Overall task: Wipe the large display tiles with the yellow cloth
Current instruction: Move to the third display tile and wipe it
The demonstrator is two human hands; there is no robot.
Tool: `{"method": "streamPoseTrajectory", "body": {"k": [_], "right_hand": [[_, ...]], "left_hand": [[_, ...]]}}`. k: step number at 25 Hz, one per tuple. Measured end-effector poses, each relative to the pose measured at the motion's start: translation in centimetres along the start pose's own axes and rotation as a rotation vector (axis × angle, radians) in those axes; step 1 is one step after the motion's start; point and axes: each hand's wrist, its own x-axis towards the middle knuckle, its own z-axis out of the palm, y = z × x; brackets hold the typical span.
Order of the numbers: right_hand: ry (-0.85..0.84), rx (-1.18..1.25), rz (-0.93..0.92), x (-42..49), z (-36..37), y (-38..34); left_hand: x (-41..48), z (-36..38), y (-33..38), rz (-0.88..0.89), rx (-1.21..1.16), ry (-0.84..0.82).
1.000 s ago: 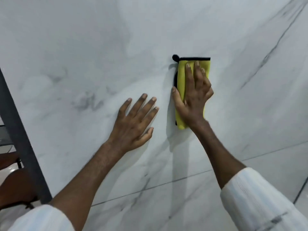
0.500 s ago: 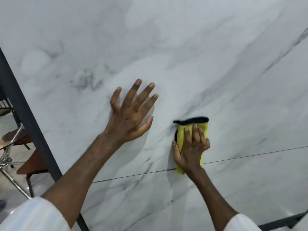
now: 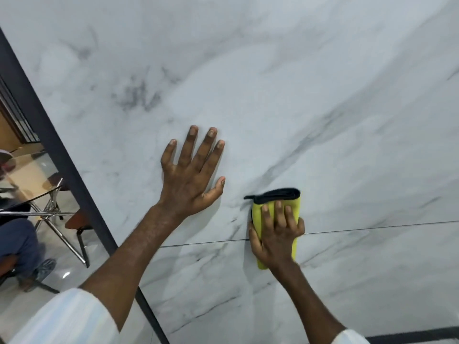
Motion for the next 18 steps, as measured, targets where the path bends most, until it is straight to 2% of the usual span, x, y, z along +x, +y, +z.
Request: {"method": "streamPoseTrajectory", "body": {"k": [3,7,9,12,16,18], "right_hand": [[0.011,0.067,0.063,2.4,-0.4,-1.0],[0.139,0.053,0.000,14.3,-2.4,-4.6],[0.189,0.048,0.020,17.3,-2.7,-6.3],[0.163,0.030,0.041,12.7,-1.1,-7.0],[-0.042,-0.022,-0.046,0.2,0.8,-7.5],[-0.059,0.001,-0.009,0.1,0.7,-8.0]], "left_hand": [[-0.4,-2.0,-1.9,0.029,-0.068,0.002],[-2.4,-2.3,-6.8,0.036,0.054,-0.056],[-2.8,-1.6,-7.2,0.056,0.078,-0.056],[-2.6,-1.4,-6.4,0.038,0.033,-0.057],[-2.3,-2.7,-7.9,0.102,-0.057,-0.058],[-0.1,-4.0,-10.1,0.120,-0.073,0.000]]}}
